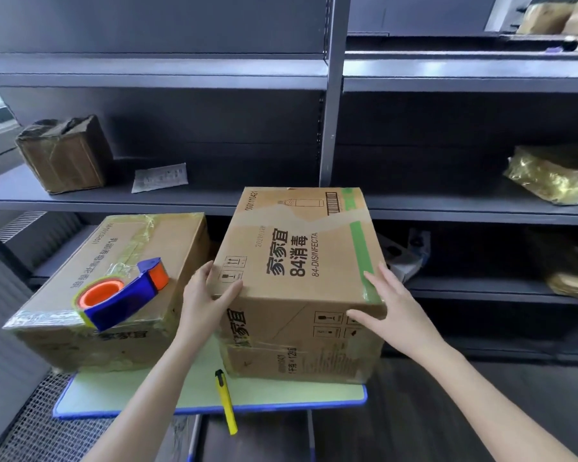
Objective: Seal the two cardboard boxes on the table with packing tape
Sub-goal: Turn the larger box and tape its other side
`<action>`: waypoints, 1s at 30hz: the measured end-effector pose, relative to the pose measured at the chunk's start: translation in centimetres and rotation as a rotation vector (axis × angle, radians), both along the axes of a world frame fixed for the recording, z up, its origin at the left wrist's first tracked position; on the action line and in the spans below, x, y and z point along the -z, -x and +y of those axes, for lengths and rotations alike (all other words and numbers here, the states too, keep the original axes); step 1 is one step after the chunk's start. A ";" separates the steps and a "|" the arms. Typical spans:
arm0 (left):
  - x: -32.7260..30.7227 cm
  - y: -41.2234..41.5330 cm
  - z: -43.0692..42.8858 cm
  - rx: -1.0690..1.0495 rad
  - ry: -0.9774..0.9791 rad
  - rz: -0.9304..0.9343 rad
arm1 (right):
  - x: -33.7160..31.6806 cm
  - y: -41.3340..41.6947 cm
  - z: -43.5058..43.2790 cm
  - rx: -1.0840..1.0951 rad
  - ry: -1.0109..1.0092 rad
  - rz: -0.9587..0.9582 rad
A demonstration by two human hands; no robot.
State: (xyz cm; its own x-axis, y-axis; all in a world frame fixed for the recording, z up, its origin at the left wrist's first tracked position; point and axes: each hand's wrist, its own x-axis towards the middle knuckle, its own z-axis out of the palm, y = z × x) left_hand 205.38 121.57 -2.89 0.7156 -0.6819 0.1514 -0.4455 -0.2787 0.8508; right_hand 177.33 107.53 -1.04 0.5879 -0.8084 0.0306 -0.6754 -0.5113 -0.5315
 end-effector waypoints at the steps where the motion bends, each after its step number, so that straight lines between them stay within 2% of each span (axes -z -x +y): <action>1: 0.4 -0.2 0.6 0.020 0.034 0.100 | -0.1 -0.6 0.0 -0.012 0.050 0.094; 4: 1.5 -0.2 1.8 0.103 0.057 0.259 | -0.2 -2.4 0.3 0.007 0.129 0.230; 8: 1.4 0.3 0.9 0.133 0.106 0.229 | -0.1 -2.1 0.1 0.104 0.190 0.167; 12: -2.1 1.4 -1.2 0.212 0.177 0.066 | 0.2 0.1 -0.1 0.201 0.186 -0.006; 16: -6.5 3.4 -2.8 0.275 0.219 -0.194 | 1.2 2.4 0.3 0.281 0.102 -0.249; 20: -9.6 5.8 -3.2 0.238 0.188 -0.476 | 3.4 2.7 1.3 0.218 -0.191 -0.475; 22: -10.3 7.0 -3.3 0.230 0.173 -0.594 | 4.6 2.3 1.5 0.151 -0.313 -0.495; 25: -9.7 8.3 -3.4 0.274 0.069 -0.676 | 5.4 1.8 1.3 0.077 -0.439 -0.473; 30: -8.0 11.4 -4.5 0.401 0.117 -0.771 | 4.1 1.2 -0.1 0.053 -0.409 -0.464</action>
